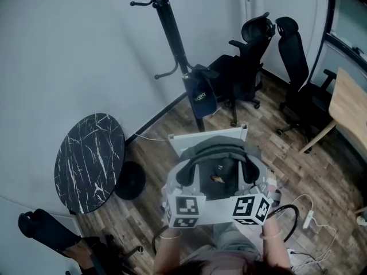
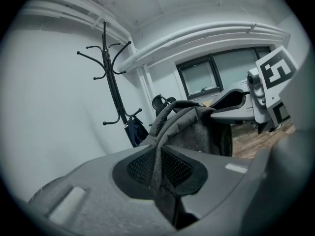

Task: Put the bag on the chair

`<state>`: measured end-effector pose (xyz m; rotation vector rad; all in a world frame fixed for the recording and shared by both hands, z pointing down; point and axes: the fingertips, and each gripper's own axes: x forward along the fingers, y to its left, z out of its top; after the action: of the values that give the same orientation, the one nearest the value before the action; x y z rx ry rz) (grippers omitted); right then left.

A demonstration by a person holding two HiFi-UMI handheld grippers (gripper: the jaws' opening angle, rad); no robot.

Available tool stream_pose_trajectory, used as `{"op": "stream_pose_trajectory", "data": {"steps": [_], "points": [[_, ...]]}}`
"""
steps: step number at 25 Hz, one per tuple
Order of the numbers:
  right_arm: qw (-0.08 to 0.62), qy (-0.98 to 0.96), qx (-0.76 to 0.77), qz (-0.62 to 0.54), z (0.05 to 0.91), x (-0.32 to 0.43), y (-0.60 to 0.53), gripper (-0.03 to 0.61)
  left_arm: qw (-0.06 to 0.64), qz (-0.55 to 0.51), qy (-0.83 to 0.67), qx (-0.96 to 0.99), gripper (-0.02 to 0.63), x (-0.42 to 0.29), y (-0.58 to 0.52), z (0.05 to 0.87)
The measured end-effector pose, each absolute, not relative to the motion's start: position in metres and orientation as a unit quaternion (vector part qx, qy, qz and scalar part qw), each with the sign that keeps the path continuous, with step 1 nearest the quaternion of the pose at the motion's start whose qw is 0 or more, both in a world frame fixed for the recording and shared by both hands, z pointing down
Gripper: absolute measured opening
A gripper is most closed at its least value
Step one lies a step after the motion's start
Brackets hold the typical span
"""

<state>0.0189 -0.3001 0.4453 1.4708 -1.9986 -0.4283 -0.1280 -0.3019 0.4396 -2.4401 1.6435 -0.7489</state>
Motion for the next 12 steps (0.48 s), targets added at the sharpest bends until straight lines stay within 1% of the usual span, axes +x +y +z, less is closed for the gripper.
{"op": "stream_pose_trajectory", "data": {"steps": [12], "points": [[0.326, -0.773, 0.524, -0.144, 0.49, 0.014, -0.34, 0.055, 0.016, -0.274, 0.537, -0.798, 0.046, -0.133, -0.343, 0.483]]}}
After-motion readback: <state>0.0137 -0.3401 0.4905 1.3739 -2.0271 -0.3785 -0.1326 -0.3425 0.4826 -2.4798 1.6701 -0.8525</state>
